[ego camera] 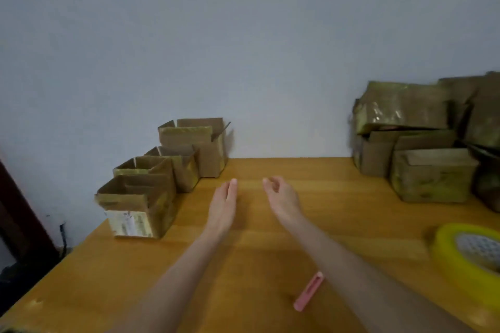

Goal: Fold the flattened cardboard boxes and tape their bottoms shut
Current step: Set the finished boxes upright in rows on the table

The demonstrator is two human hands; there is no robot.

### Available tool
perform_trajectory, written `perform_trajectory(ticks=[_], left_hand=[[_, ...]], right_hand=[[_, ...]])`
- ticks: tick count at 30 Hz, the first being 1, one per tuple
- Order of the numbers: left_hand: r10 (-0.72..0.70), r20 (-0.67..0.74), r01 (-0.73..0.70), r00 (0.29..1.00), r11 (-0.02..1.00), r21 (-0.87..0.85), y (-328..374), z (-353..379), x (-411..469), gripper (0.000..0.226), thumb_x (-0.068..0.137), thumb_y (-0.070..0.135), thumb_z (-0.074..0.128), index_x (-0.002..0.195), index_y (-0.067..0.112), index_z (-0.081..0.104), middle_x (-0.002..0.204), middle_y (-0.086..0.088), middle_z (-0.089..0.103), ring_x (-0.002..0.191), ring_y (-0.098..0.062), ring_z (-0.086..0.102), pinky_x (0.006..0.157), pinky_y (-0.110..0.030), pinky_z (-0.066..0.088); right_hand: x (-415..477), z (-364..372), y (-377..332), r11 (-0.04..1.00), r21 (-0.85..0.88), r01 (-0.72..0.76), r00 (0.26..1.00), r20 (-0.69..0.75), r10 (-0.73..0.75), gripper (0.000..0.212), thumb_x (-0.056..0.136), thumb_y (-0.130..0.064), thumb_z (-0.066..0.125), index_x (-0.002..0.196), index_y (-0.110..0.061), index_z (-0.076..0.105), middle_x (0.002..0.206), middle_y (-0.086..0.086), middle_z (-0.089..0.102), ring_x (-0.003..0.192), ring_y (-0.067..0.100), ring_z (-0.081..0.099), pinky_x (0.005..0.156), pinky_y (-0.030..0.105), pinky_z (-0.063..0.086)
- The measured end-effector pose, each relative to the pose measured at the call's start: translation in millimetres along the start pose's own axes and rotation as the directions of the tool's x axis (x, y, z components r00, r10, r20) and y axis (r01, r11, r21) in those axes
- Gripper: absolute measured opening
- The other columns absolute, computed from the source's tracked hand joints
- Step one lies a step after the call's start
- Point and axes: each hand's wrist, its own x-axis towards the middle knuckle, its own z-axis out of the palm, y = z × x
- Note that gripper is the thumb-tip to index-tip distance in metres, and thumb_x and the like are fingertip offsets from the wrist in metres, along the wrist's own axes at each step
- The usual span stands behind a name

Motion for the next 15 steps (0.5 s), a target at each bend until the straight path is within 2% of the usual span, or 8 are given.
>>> perform_trajectory(ticks=[5, 7, 9, 10, 12, 15], left_hand=[[0.051, 0.222, -0.048, 0.974, 0.999, -0.020, 55, 112, 22, 0.047, 0.102, 0.037, 0.032, 0.124, 0.002, 0.056, 0.124, -0.014, 0.058, 0.118, -0.027, 0.052, 0.102, -0.044, 0.041], [0.098, 0.291, -0.090, 0.952, 0.995, -0.039, 77, 151, 31, 0.044, 0.102, 0.032, 0.035, 0.122, -0.001, 0.056, 0.116, -0.012, 0.060, 0.115, -0.027, 0.054, 0.099, -0.035, 0.043], [0.157, 0.337, -0.151, 0.928, 0.988, -0.043, 102, 184, 44, 0.042, 0.100, 0.031, 0.042, 0.129, 0.003, 0.051, 0.125, -0.007, 0.056, 0.121, -0.022, 0.051, 0.097, -0.023, 0.037], [0.190, 0.343, -0.179, 0.920, 0.982, -0.063, 116, 198, 53, 0.046, 0.098, 0.033, 0.047, 0.134, 0.005, 0.046, 0.132, -0.006, 0.053, 0.123, -0.019, 0.049, 0.097, -0.022, 0.035], [0.246, 0.339, -0.228, 0.908, 0.969, -0.093, 143, 225, 76, 0.060, 0.092, 0.036, 0.057, 0.142, 0.010, 0.036, 0.140, -0.004, 0.046, 0.127, -0.018, 0.045, 0.101, -0.027, 0.036], [0.283, 0.320, -0.267, 0.904, 0.959, -0.094, 185, 257, 114, 0.087, 0.082, 0.039, 0.070, 0.149, 0.013, 0.020, 0.148, -0.001, 0.037, 0.133, -0.019, 0.039, 0.106, -0.032, 0.033]], right_hand=[[27, -103, 53, 0.995, -0.010, -0.097, 0.962, -0.257, 0.091, 0.038, 0.098, -0.035, 0.043, 0.126, -0.011, 0.053, 0.124, 0.010, 0.056, 0.112, 0.023, 0.053, 0.093, 0.030, 0.039], [38, -137, 66, 0.993, -0.003, -0.114, 0.927, -0.359, 0.106, 0.036, 0.098, -0.034, 0.044, 0.126, -0.013, 0.052, 0.124, 0.009, 0.053, 0.110, 0.023, 0.052, 0.094, 0.031, 0.039], [52, -170, 71, 0.994, 0.000, -0.113, 0.885, -0.455, 0.101, 0.036, 0.097, -0.033, 0.045, 0.129, -0.016, 0.050, 0.125, 0.007, 0.050, 0.110, 0.022, 0.052, 0.095, 0.034, 0.040], [61, -186, 71, 0.995, 0.006, -0.104, 0.864, -0.494, 0.094, 0.036, 0.097, -0.033, 0.045, 0.130, -0.018, 0.049, 0.127, 0.005, 0.049, 0.111, 0.021, 0.051, 0.096, 0.036, 0.042], [79, -214, 70, 0.996, 0.021, -0.090, 0.830, -0.552, 0.087, 0.038, 0.097, -0.034, 0.045, 0.133, -0.022, 0.046, 0.132, 0.003, 0.045, 0.114, 0.021, 0.050, 0.097, 0.039, 0.043], [109, -244, 74, 0.995, 0.052, -0.091, 0.786, -0.610, 0.104, 0.040, 0.097, -0.032, 0.046, 0.135, -0.023, 0.043, 0.138, 0.001, 0.040, 0.121, 0.022, 0.047, 0.098, 0.037, 0.042]])
